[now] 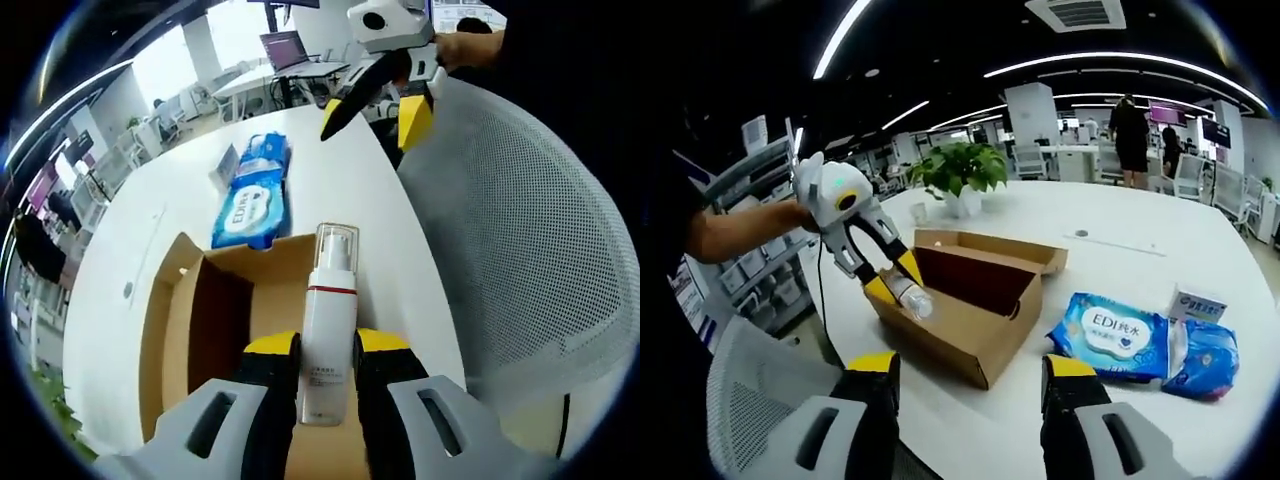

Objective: Operate the shoe box by opening the lid, removing the specified soft item, and placing it in the target area until the item is outside and the box remains undamaged.

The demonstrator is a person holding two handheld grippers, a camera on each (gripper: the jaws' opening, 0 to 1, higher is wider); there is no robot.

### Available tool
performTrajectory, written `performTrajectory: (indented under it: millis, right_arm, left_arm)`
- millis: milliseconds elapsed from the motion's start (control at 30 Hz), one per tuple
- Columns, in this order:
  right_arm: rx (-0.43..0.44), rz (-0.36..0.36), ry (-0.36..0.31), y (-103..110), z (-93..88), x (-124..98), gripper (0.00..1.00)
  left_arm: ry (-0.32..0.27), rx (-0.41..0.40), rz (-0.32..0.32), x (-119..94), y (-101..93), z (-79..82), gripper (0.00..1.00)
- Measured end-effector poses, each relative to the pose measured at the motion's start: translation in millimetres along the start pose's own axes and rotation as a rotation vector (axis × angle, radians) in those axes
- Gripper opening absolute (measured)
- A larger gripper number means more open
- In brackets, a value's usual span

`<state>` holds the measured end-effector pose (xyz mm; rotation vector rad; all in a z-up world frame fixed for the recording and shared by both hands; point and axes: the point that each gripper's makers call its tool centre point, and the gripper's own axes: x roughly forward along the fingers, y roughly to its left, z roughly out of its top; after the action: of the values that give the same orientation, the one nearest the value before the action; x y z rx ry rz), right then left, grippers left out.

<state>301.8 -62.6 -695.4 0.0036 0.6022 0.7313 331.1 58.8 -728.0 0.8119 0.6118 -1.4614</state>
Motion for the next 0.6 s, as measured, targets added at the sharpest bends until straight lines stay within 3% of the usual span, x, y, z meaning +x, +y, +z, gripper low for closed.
performTrajectory:
  millis: [200, 600]
  right_arm:
    - [0.084, 0.013, -0.034, 1, 5.4, 4, 0.42]
    - [0.248, 0.074, -0.09, 9, 15.7, 9, 0.35]
  left_arm:
    - [-0.038, 0.012, 0.013, 5, -2.8, 12.7, 0.2]
    - [-0.125, 0.053, 0.057, 11, -4.2, 37.4, 0.2]
